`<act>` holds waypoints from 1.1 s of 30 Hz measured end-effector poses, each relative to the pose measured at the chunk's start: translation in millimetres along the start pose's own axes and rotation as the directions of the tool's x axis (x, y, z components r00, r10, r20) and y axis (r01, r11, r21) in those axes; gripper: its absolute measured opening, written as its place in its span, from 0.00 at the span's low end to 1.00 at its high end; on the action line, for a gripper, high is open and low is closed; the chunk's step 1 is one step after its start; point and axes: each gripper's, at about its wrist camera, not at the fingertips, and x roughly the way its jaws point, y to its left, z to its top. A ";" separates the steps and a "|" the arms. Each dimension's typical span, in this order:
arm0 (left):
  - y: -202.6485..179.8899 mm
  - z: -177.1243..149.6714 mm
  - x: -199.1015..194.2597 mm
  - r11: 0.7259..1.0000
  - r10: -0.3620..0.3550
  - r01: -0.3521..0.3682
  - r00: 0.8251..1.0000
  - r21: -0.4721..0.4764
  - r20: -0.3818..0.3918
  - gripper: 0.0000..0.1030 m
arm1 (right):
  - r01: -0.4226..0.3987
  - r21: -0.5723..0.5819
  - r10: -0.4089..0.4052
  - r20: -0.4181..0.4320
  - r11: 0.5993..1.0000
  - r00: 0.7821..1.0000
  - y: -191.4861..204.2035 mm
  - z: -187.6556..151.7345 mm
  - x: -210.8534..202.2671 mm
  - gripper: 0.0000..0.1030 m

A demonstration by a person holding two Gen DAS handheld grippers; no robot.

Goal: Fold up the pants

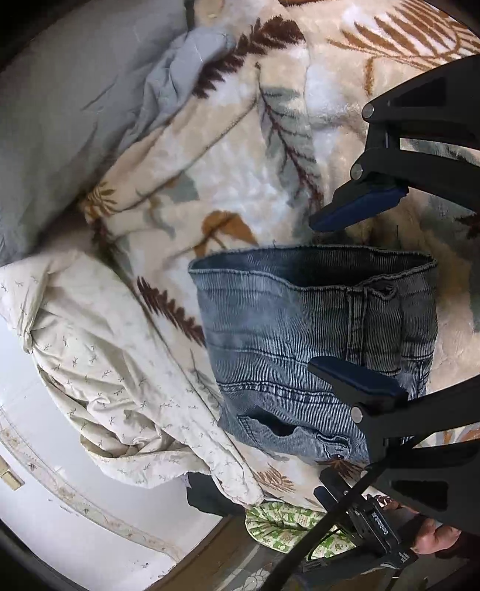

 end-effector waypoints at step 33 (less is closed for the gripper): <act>-7.2 -1.3 3.6 0.999 0.024 -0.024 1.000 0.034 -0.009 0.92 | -0.038 0.018 0.038 -0.023 0.999 0.999 -6.4 -3.3 18.5 0.69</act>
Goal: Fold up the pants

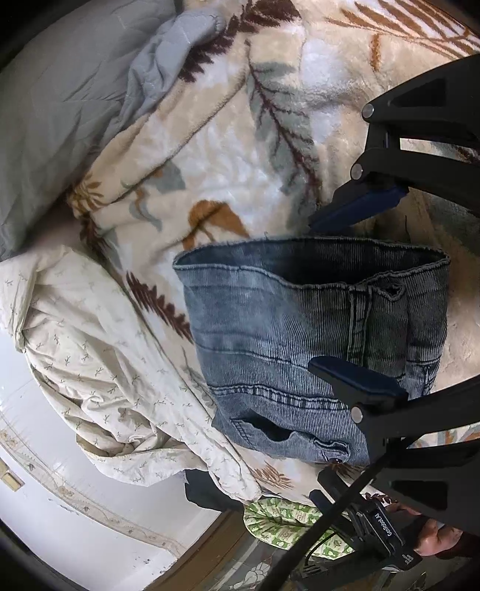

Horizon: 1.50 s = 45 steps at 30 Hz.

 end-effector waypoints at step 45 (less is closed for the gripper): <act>-11.6 -12.1 46.0 0.910 -0.401 0.366 0.897 -0.196 -0.187 0.94 | -0.151 0.172 0.173 -0.121 0.973 0.977 -25.8 1.0 18.5 0.71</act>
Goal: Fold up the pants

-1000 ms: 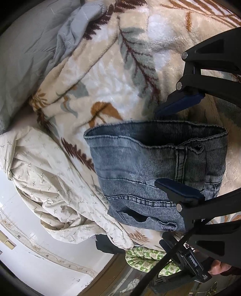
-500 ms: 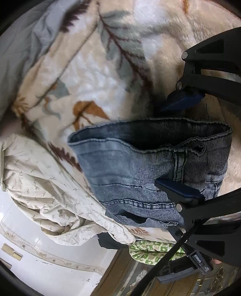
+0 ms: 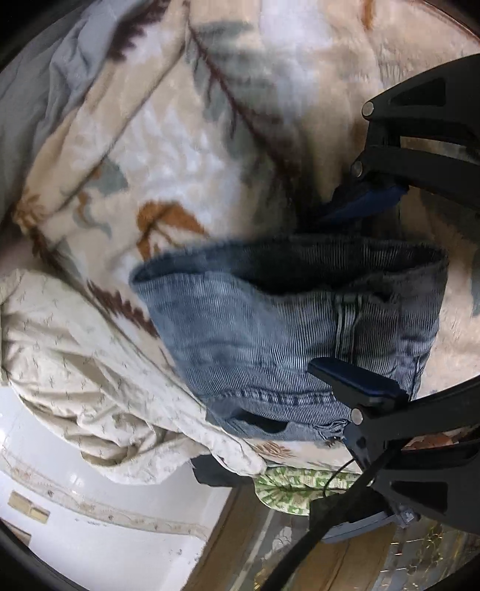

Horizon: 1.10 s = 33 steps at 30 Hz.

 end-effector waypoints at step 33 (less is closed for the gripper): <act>-11.1 -1.1 -4.4 0.997 0.003 -0.010 0.996 0.072 0.090 0.56 | 0.179 -0.269 -0.160 0.093 0.946 0.983 51.6 -15.9 -8.9 0.25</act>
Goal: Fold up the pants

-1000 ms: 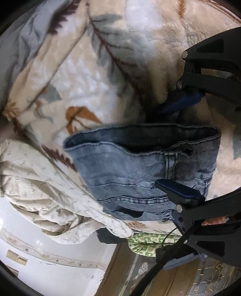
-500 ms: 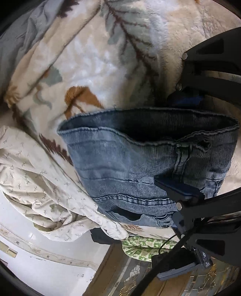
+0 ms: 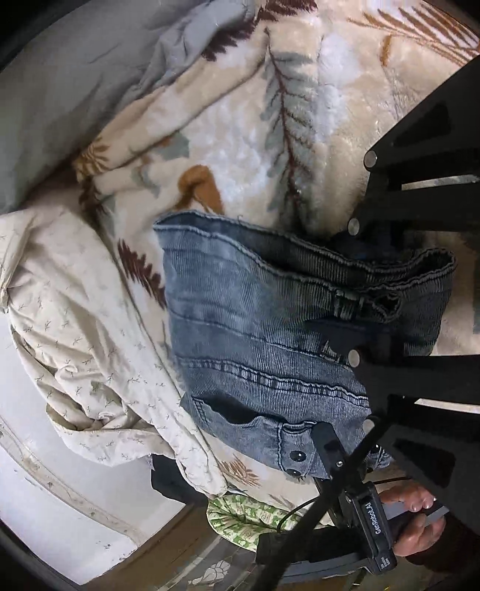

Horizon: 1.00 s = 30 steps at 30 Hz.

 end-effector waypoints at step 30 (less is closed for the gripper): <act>3.1 -1.5 -8.9 0.999 0.016 -0.015 1.000 -0.028 0.022 0.43 | -0.170 0.126 0.178 -0.047 0.977 0.983 -19.1 5.7 4.9 0.20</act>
